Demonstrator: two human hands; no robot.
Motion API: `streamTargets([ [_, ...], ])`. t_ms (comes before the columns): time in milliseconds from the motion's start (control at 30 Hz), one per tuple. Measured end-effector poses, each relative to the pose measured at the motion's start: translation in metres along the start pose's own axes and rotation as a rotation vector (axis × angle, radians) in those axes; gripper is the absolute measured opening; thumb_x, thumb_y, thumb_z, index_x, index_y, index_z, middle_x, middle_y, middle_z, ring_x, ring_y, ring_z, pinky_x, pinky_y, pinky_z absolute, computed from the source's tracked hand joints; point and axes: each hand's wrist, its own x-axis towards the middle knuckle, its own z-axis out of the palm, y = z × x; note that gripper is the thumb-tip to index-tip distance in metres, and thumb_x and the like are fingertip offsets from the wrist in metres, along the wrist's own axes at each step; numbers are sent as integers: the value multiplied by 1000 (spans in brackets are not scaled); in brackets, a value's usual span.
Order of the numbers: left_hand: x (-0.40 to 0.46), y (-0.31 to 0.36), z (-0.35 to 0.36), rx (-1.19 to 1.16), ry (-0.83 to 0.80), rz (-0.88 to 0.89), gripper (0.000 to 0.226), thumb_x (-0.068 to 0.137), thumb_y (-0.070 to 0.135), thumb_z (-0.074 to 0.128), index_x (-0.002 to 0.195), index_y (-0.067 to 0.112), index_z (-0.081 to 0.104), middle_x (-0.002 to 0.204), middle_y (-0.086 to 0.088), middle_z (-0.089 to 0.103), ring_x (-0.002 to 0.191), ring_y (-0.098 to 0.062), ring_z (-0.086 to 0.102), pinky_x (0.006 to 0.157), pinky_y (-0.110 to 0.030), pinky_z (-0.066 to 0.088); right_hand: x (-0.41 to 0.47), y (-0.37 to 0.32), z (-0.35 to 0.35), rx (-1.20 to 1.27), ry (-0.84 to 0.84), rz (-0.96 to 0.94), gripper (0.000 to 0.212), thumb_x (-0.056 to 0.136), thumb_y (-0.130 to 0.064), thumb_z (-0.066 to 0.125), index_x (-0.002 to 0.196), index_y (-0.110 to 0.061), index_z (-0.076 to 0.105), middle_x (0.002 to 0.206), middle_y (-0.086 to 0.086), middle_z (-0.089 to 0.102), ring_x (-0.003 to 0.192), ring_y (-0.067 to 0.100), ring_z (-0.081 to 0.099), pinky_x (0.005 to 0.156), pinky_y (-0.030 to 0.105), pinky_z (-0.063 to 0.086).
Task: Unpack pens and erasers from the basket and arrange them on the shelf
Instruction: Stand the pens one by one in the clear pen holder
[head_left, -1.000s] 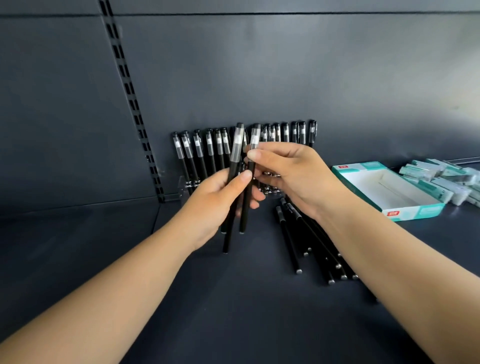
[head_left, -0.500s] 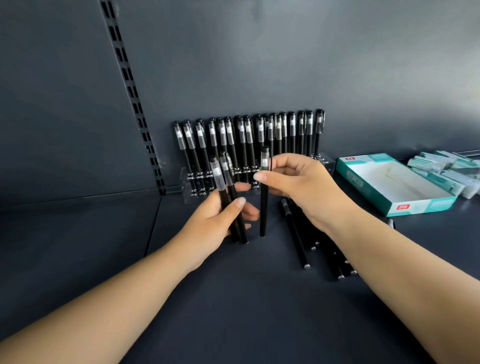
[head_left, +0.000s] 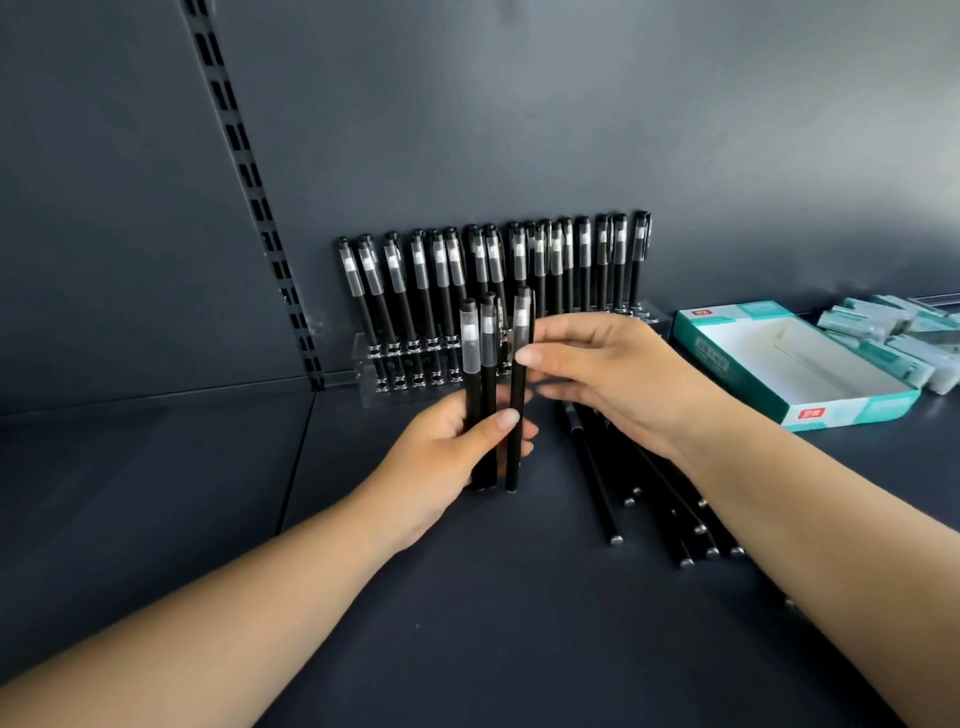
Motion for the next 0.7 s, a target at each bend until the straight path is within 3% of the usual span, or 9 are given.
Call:
streamTargets([
  [100, 11, 2, 3, -31, 11, 7, 17, 92, 12, 46, 97, 22, 59, 76, 4, 72, 76, -9, 68, 74, -27, 55, 9, -5, -13, -73, 0, 27, 15, 81, -12, 64, 68, -18, 64, 67, -7, 67, 72, 5, 64, 72, 18, 53],
  [200, 28, 3, 7, -72, 73, 16, 18, 95, 15, 43, 96, 23, 59, 83, 0, 70, 81, -13, 68, 74, -27, 55, 23, -18, -31, -11, 81, 23, 15, 85, -10, 59, 71, -16, 60, 67, -3, 69, 67, 6, 67, 70, 20, 56],
  [300, 48, 3, 13, -80, 181, 44, 19, 97, 15, 40, 94, 23, 56, 66, 3, 63, 63, -7, 62, 70, -26, 51, 40, -38, -55, 23, 274, -59, 10, 87, -9, 57, 79, -15, 56, 75, 0, 64, 62, 9, 66, 67, 21, 56],
  [433, 67, 4, 29, -104, 240, 97, 16, 98, 18, 36, 90, 22, 49, 49, 9, 35, 44, -4, 34, 53, -22, 37, 67, -41, -76, -45, 465, -124, 6, 92, -11, 53, 87, -15, 52, 86, 1, 57, 68, 15, 66, 68, 24, 57],
  [567, 70, 2, 32, -133, 183, 45, 7, 97, 29, 36, 92, 25, 39, 48, 10, 31, 40, -4, 27, 43, -19, 30, 84, -29, -82, -197, 514, -129, 4, 93, -13, 51, 91, -16, 49, 84, -1, 55, 67, 14, 64, 67, 23, 57],
  [700, 71, 2, 18, -195, 204, -50, 15, 98, 31, 30, 86, 23, 35, 47, 5, 36, 36, -7, 25, 39, -17, 23, 90, -21, -82, -309, 502, -130, 4, 93, -12, 50, 90, -13, 47, 83, 1, 56, 70, 17, 64, 70, 26, 57],
])
